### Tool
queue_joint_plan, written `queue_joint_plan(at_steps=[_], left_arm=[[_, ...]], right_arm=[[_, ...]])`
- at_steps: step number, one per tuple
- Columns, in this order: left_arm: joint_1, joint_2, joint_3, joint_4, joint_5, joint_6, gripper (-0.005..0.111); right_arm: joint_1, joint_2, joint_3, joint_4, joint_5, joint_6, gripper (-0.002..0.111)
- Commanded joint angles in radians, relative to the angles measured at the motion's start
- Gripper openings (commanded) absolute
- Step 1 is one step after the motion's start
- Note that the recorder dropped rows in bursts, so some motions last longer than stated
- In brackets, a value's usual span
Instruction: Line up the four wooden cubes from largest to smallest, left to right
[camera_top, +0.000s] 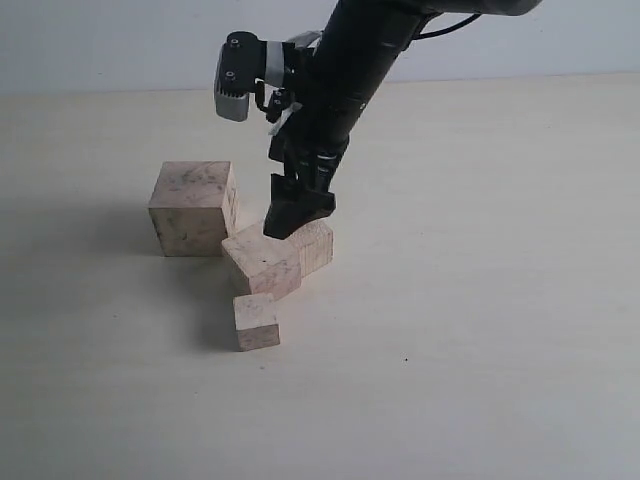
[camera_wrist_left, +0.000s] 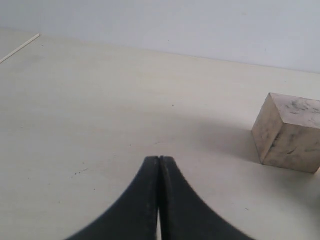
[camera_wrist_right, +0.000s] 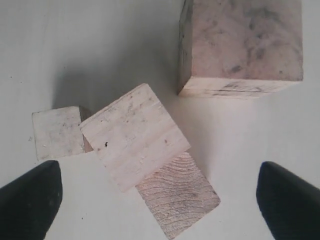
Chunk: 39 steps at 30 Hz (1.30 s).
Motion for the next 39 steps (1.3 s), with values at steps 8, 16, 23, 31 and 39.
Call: queue_joint_plan(at_steps=[8,16,23,31,39], left_arm=[[0.002,-0.006,0.002,-0.006,-0.011,-0.003,0.0],[0.002,-0.006,0.002,-0.006,-0.011,-0.003,0.0],[0.002,-0.006,0.002,-0.006,-0.011,-0.003,0.0],[0.002,-0.006,0.002,-0.006,-0.011,-0.003,0.0],[0.002,-0.006,0.002,-0.006,-0.011,-0.003,0.0]], right_arm=[[-0.001,0.0,0.003,-0.081,0.067,-0.453,0.1],[-0.001,0.083,0.003,0.059,0.043,-0.615,0.1],[-0.001,0.136,0.003,0.115,-0.058,-0.623,0.1],[-0.001,0.164,0.003,0.127,-0.039,-0.623,0.1],[-0.001,0.177,0.003,0.127,-0.02,-0.517,0.1]])
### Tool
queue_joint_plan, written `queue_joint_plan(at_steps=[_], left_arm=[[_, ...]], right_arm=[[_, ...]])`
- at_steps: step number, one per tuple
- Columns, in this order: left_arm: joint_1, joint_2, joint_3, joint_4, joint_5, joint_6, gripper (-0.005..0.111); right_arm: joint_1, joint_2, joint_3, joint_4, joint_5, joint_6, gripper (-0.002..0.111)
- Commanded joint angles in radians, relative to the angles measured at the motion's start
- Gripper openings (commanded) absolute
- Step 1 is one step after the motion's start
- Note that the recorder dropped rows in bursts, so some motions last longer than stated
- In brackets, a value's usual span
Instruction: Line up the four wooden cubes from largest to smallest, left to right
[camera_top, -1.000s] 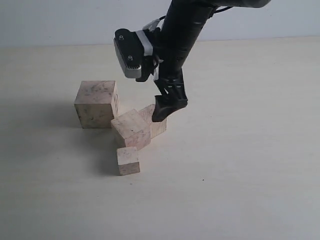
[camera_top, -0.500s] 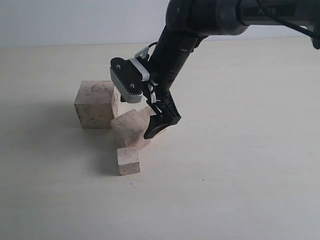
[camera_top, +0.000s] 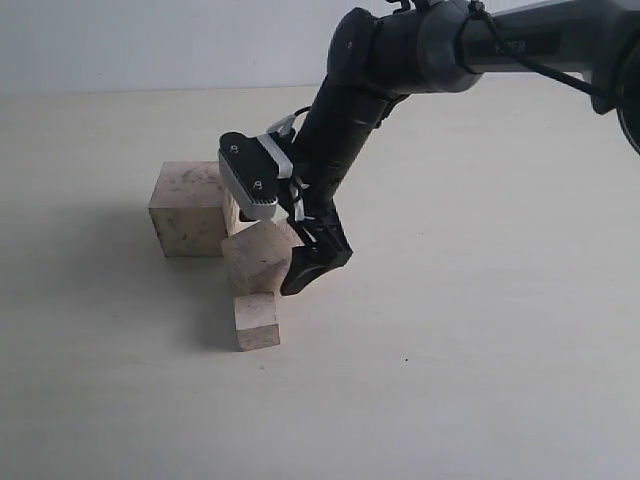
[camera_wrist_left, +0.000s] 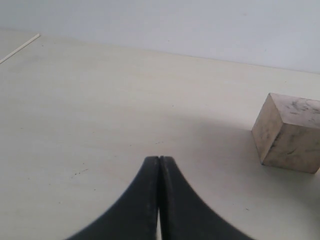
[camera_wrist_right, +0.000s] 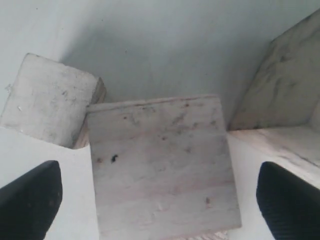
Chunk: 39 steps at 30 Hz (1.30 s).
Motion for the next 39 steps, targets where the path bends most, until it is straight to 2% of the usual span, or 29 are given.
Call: queue_joint_plan(at_steps=[1,39], left_arm=[[0.002,-0.006,0.002,-0.006,-0.011,-0.003,0.0],[0.002,-0.006,0.002,-0.006,-0.011,-0.003,0.0]], right_arm=[[-0.001,-0.002,0.0,0.008,0.001,0.102,0.1],[-0.001,-0.001,0.0,0.046,-0.023,0.195,0.1]])
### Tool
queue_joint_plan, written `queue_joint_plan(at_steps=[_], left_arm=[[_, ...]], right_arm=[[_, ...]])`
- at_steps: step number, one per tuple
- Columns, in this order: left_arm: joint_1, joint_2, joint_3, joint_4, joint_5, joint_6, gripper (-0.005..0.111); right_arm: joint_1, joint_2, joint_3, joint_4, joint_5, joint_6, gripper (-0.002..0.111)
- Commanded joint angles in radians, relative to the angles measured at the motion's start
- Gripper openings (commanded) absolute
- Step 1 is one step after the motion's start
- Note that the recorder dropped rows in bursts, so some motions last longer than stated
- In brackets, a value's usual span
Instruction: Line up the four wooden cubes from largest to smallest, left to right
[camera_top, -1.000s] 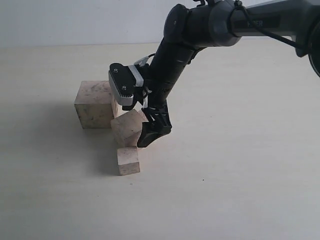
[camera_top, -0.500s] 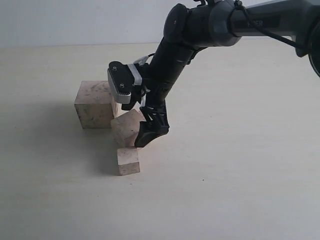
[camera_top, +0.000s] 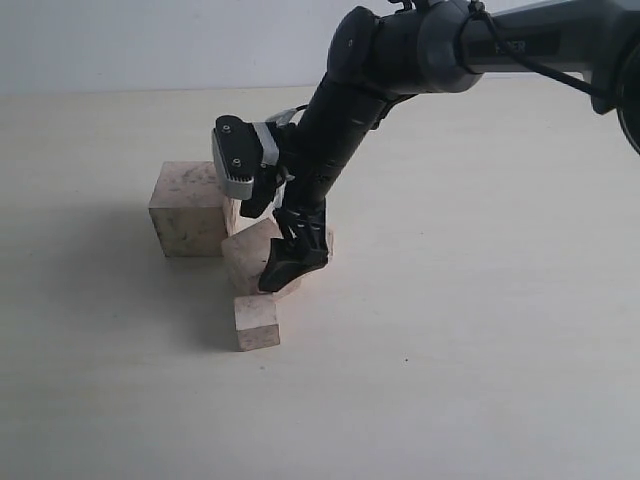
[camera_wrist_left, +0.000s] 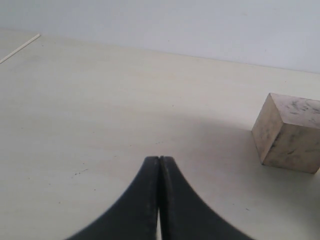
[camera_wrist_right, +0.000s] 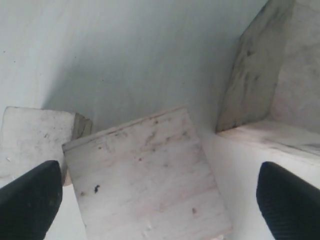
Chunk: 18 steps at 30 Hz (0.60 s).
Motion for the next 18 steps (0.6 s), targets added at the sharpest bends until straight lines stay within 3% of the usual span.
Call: queue_joint_plan(at_steps=[1,14,18], left_arm=[[0.002,-0.006,0.002,-0.006,-0.011,-0.003,0.0],[0.002,-0.006,0.002,-0.006,-0.011,-0.003,0.0],[0.002,-0.006,0.002,-0.006,-0.011,-0.003,0.0]], right_arm=[[-0.001,-0.001,0.0,-0.021,-0.004,0.001,0.1],[-0.001,0.0,0.0,-0.052,-0.006,0.001,0.1],[-0.001,0.0,0.0,-0.054,-0.006,0.001,0.086]])
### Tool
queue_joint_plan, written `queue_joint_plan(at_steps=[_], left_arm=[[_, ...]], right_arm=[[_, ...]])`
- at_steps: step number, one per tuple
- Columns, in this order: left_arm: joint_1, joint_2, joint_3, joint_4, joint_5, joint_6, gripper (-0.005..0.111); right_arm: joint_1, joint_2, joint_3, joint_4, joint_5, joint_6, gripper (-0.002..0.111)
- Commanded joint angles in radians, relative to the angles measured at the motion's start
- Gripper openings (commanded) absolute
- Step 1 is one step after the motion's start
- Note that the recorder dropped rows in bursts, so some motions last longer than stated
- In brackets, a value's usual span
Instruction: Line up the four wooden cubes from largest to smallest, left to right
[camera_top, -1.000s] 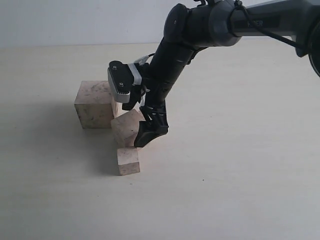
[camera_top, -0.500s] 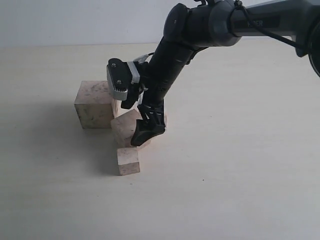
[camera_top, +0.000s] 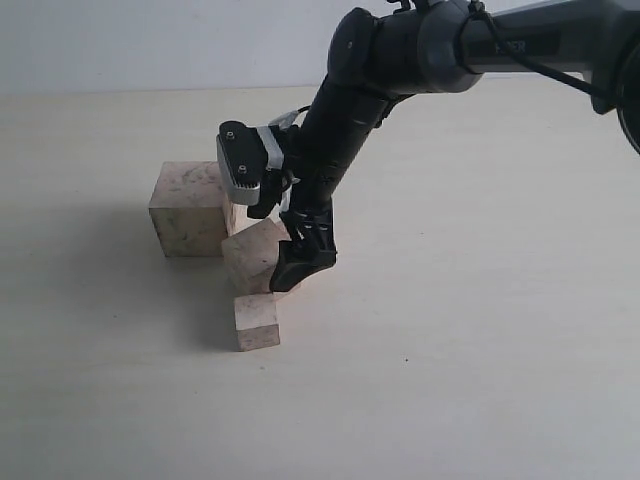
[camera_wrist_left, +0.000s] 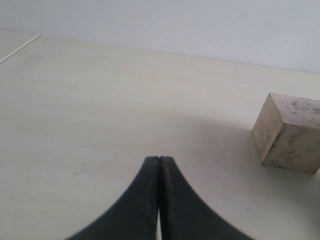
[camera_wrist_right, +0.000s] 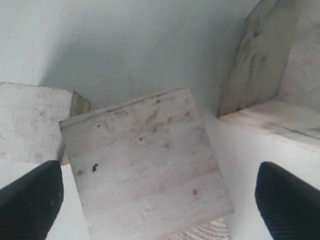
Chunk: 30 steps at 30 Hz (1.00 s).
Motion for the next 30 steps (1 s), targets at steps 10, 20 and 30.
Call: queue_joint_plan(at_steps=[10,20,30], left_arm=[[0.002,-0.006,0.002,-0.006,-0.011,-0.003,0.0],[0.002,-0.006,0.002,-0.006,-0.011,-0.003,0.0],[0.002,-0.006,0.002,-0.006,-0.011,-0.003,0.0]], right_arm=[[-0.001,-0.004,0.0,-0.139,0.053,0.058,0.0],[-0.06,-0.05,0.0,-0.151,-0.002,0.222,0.0],[-0.099,-0.038,0.0,0.037,-0.095,0.2,0.0]])
